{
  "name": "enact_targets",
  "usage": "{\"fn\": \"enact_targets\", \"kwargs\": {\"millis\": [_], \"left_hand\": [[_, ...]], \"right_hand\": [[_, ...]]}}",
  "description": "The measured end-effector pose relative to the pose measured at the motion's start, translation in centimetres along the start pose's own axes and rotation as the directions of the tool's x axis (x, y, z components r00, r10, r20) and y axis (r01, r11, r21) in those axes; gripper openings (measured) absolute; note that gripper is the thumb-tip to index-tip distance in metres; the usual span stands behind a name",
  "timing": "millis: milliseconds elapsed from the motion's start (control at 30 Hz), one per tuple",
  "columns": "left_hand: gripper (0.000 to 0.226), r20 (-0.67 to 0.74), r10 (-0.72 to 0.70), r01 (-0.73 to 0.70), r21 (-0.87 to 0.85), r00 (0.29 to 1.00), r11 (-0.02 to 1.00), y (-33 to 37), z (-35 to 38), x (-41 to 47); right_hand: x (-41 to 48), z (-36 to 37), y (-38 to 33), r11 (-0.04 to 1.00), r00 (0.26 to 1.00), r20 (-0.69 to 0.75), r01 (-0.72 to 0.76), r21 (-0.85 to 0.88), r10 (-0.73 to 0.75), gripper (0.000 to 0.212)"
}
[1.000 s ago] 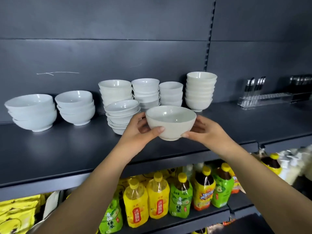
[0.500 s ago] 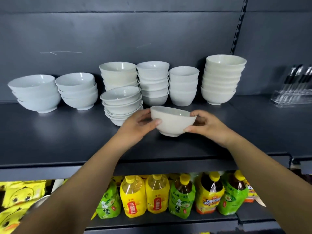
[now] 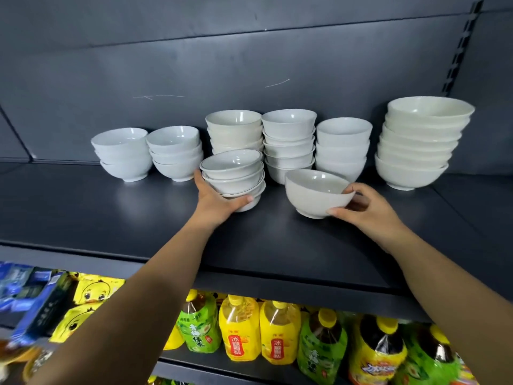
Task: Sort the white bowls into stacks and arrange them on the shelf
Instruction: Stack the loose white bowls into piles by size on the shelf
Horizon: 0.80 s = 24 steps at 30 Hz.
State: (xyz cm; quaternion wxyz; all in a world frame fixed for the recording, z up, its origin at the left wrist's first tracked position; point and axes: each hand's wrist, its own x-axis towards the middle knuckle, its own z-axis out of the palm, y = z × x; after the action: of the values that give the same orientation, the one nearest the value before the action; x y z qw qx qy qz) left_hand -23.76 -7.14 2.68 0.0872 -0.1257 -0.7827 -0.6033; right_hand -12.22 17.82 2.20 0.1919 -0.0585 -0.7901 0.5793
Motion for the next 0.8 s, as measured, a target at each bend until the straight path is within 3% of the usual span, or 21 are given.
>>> {"fn": "enact_targets", "kwargs": {"millis": [267,467,667,800], "left_hand": [[0.122,-0.057,0.032,-0.029,0.057,0.998,0.998,-1.0,-2.4,0.0],[0.113,-0.2,0.044,-0.023,0.104,0.979,0.994,-2.5,-6.7,0.8],[0.112,-0.252,0.038,-0.003,0.137,0.967,0.991,-3.1,-9.1,2.0],[0.123,-0.301,0.028,0.017,0.145,0.953,0.989,-3.3,-9.1,2.3]], "right_hand": [[0.0,0.2,0.8,0.997,0.996,-0.086,0.03,-0.078,-0.037,0.042],[0.6,0.6,0.4,0.998,0.999,0.041,0.006,-0.06,-0.004,0.047],[2.0,3.2,-0.6,0.997,0.992,0.127,0.039,-0.073,-0.03,0.054],[2.9,5.6,-0.7,0.996,0.975,0.213,0.073,-0.059,-0.059,0.052]]}}
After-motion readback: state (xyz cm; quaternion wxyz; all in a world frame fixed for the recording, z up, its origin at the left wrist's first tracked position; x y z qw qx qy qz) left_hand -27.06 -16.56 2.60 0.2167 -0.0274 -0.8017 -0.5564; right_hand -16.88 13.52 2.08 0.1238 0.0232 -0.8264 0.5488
